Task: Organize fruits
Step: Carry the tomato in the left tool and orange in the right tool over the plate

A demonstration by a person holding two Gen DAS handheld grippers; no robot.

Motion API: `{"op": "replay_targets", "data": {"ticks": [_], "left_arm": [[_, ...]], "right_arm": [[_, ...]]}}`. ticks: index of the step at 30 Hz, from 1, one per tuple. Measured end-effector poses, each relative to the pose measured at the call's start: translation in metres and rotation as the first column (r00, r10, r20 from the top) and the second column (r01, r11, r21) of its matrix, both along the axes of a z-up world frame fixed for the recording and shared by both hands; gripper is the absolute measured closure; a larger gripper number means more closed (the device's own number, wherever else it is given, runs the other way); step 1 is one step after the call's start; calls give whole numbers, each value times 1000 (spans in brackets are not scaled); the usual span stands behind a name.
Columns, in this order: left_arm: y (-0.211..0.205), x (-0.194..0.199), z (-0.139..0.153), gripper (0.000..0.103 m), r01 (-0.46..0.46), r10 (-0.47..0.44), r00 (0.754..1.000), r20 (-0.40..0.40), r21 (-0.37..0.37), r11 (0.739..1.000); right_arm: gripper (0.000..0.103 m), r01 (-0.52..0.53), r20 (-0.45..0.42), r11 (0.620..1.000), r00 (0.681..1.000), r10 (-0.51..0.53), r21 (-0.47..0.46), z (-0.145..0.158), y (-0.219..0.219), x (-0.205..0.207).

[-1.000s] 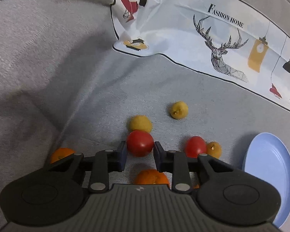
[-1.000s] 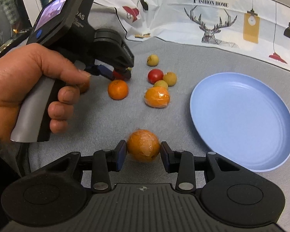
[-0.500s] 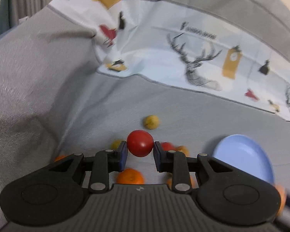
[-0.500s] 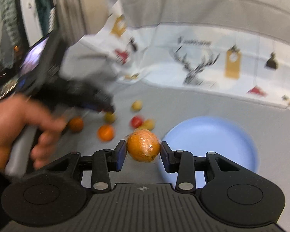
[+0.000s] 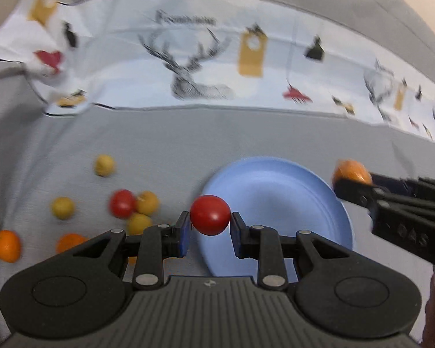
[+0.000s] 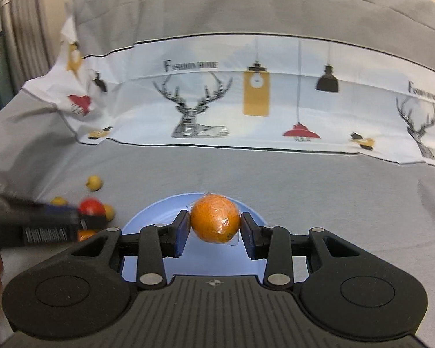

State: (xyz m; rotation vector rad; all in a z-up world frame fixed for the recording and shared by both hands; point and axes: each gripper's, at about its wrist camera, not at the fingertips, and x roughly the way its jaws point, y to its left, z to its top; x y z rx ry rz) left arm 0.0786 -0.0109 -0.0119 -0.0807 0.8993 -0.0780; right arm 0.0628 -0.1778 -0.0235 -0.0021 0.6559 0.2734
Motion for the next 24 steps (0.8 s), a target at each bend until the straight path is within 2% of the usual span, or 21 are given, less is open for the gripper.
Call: {"op": "replay_targets", "data": {"ticks": [4,8,24], "left_arm": [[-17,5,-10,71,64,-63,997,-32,16,998],[-26,8,-17,71,100,-99,993,-65,20,995],[-29,6,-27,71,121,-114,987,-117,57,991]], "right_arm": [[63,37,-85,999,996,-38,-8,-14,-6,9],[63,45,-121,999,992,-43,19,-18,-10,10],[63,35,-174,999,984,-34,0,-27,-1,15]]}}
